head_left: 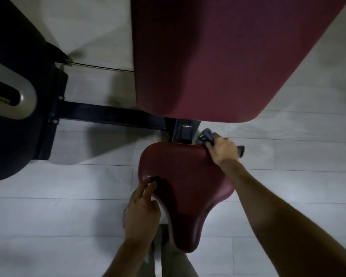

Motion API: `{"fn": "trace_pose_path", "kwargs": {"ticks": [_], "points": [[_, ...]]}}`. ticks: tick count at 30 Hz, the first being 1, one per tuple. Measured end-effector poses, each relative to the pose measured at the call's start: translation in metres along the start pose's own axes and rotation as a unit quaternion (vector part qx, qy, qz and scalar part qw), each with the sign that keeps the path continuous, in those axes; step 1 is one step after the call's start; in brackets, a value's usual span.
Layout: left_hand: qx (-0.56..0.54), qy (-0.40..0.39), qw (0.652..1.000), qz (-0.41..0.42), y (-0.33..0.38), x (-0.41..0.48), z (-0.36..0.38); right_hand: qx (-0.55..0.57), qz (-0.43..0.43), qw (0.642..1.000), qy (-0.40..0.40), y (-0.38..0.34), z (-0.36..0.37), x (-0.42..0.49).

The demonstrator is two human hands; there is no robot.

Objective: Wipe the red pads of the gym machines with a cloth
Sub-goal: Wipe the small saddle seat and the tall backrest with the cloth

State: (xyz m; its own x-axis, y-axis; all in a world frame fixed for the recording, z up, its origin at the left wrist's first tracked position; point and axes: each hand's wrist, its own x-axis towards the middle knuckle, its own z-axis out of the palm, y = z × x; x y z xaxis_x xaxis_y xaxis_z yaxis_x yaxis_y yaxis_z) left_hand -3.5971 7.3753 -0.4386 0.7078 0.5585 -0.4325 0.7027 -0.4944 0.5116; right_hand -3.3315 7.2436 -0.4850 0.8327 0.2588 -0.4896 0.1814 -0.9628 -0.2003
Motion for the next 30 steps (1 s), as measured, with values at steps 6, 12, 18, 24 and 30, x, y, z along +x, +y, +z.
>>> {"fn": "trace_pose_path", "kwargs": {"ticks": [6,12,18,24,30], "points": [[0.011,-0.009,1.000,-0.027,0.010,-0.003,-0.003,-0.025,-0.192,0.979,-0.070,-0.145,0.034,-0.008],[0.016,0.000,1.000,0.011,0.008,0.008,-0.009,-0.023,-0.142,0.986,-0.083,-0.081,0.015,0.010],[0.015,0.023,0.999,0.046,-0.003,0.007,-0.005,0.015,0.069,0.997,-0.043,0.042,-0.005,0.005],[0.019,0.025,0.999,0.039,-0.005,0.008,0.004,0.002,-0.051,0.998,-0.040,-0.053,0.019,0.014],[0.018,0.043,0.998,0.030,-0.004,0.006,0.005,-0.010,-0.188,0.981,-0.049,-0.132,0.038,0.004]]}}
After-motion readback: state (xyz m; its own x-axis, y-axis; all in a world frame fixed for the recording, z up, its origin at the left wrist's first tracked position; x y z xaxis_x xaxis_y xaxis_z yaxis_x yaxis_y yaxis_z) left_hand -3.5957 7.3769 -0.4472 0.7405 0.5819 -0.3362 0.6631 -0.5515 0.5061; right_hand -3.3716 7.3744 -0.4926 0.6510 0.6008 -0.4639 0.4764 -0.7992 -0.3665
